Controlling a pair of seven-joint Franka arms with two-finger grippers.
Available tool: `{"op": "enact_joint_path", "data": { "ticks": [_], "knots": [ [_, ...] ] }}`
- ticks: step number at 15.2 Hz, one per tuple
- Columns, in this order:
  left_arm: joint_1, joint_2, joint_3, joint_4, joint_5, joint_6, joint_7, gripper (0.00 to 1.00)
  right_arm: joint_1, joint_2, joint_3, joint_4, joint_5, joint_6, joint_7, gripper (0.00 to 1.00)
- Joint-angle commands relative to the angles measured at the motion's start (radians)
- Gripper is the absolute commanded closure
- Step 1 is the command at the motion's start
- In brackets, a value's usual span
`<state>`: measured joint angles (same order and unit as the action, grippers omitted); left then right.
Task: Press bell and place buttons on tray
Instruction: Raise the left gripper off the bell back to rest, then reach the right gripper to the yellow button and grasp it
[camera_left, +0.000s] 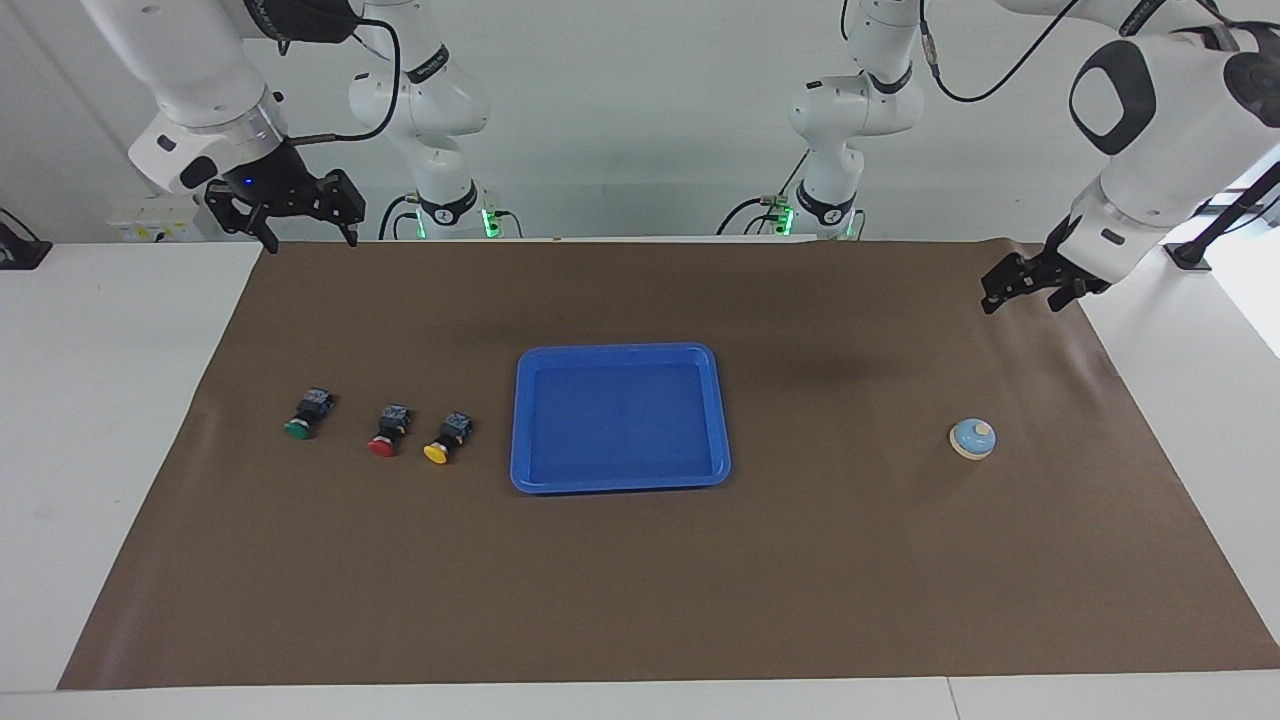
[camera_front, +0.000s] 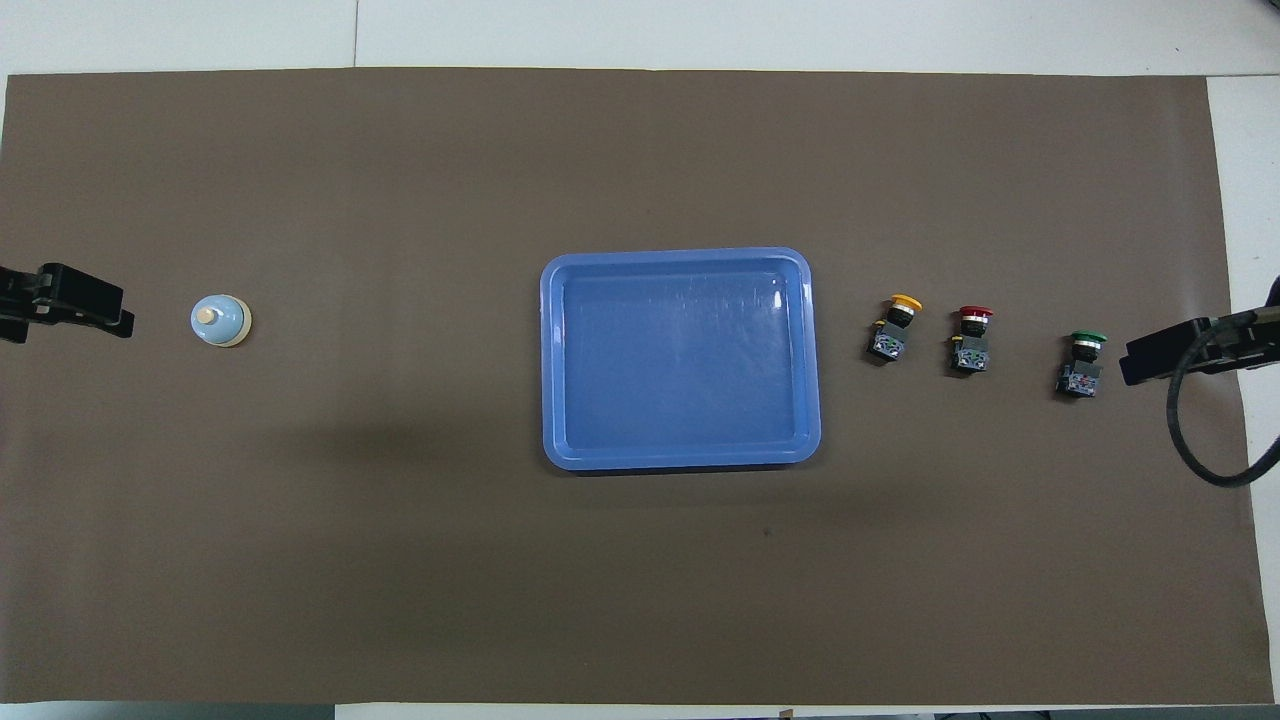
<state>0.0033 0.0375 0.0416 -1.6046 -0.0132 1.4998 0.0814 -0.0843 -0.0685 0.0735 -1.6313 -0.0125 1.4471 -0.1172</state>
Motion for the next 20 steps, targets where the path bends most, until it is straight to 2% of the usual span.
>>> {"op": "enact_joint_path", "data": {
  "ticks": [1,5,6,8,10,14,20],
  "knots": [
    [-0.011,-0.051,0.006,-0.047,-0.002,-0.02,-0.002,0.0,0.0,-0.08,0.009,-0.164,-0.003,0.146,-0.012,0.0],
    [-0.042,-0.047,0.012,-0.041,-0.002,-0.021,-0.005,0.0,0.05,-0.074,0.015,-0.326,-0.014,0.356,0.109,0.0],
    [-0.036,-0.054,0.011,-0.049,-0.002,-0.03,0.0,0.0,0.079,-0.044,0.015,-0.359,-0.021,0.407,0.172,0.0],
    [-0.039,-0.051,0.011,-0.048,-0.002,-0.033,0.001,0.0,0.107,0.083,0.015,-0.363,-0.029,0.542,0.263,0.0],
    [-0.04,-0.045,0.009,-0.035,-0.004,-0.039,0.003,0.0,0.142,0.15,0.014,-0.364,-0.032,0.631,0.316,0.0],
    [-0.04,-0.057,0.011,-0.06,-0.007,-0.012,0.005,0.0,0.149,0.177,0.014,-0.452,-0.032,0.801,0.366,0.0],
    [-0.043,-0.065,0.011,-0.077,-0.005,0.01,-0.005,0.0,0.149,0.277,0.014,-0.456,-0.055,0.872,0.455,0.0]
  ]
}}
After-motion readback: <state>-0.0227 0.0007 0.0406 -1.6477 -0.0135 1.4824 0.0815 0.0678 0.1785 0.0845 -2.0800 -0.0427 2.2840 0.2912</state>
